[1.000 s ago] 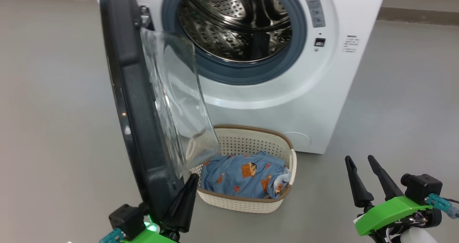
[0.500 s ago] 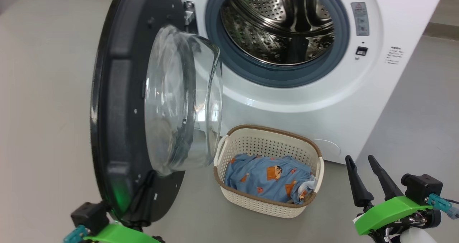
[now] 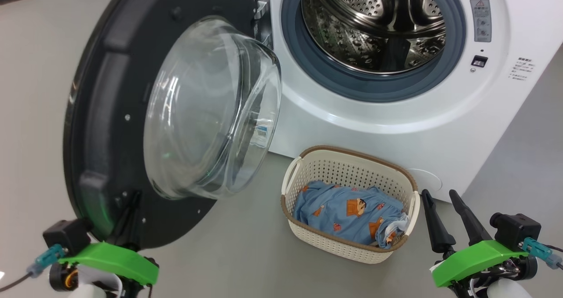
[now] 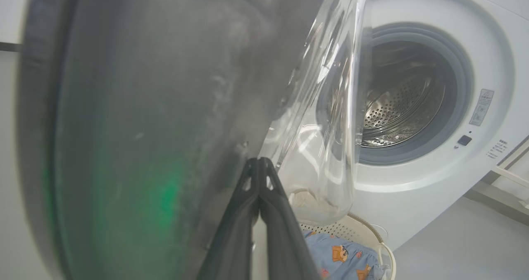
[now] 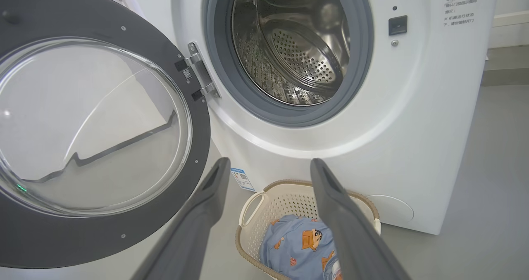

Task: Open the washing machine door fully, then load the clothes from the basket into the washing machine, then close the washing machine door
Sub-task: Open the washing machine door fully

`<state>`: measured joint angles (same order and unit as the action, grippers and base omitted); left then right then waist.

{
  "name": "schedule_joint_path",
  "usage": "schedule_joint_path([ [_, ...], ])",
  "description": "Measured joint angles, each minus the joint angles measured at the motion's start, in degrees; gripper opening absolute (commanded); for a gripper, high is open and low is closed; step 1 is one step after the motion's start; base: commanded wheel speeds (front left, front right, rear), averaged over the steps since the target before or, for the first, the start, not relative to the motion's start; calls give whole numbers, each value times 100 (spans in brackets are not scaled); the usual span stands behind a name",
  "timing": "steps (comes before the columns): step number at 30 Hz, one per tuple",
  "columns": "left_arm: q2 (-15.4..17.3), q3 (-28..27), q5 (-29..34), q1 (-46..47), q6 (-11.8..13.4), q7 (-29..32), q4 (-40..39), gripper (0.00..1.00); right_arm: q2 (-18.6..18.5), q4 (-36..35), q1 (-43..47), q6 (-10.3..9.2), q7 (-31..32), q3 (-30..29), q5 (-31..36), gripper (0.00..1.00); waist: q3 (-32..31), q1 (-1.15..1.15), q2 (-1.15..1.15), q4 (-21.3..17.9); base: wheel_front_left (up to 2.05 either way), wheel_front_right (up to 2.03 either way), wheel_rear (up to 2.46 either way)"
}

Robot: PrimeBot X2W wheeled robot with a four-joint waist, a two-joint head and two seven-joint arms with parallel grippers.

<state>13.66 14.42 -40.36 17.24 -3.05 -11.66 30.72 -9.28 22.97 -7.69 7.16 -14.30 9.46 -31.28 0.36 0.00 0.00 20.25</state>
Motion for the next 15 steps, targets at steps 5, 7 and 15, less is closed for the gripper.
schedule_joint_path([
  [5,149,-73,-2,301,-71,-1,446,0,1,-5,-8,0,0,-34,5,100,106,0,0,85,0,0,0],
  [7,208,-122,-1,442,-78,-2,625,0,-2,-5,-10,0,0,-34,7,100,147,0,0,131,0,0,0],
  [15,512,-158,65,1117,-177,-21,1307,0,-7,-10,-235,0,0,-26,9,100,405,0,0,272,0,0,0],
])
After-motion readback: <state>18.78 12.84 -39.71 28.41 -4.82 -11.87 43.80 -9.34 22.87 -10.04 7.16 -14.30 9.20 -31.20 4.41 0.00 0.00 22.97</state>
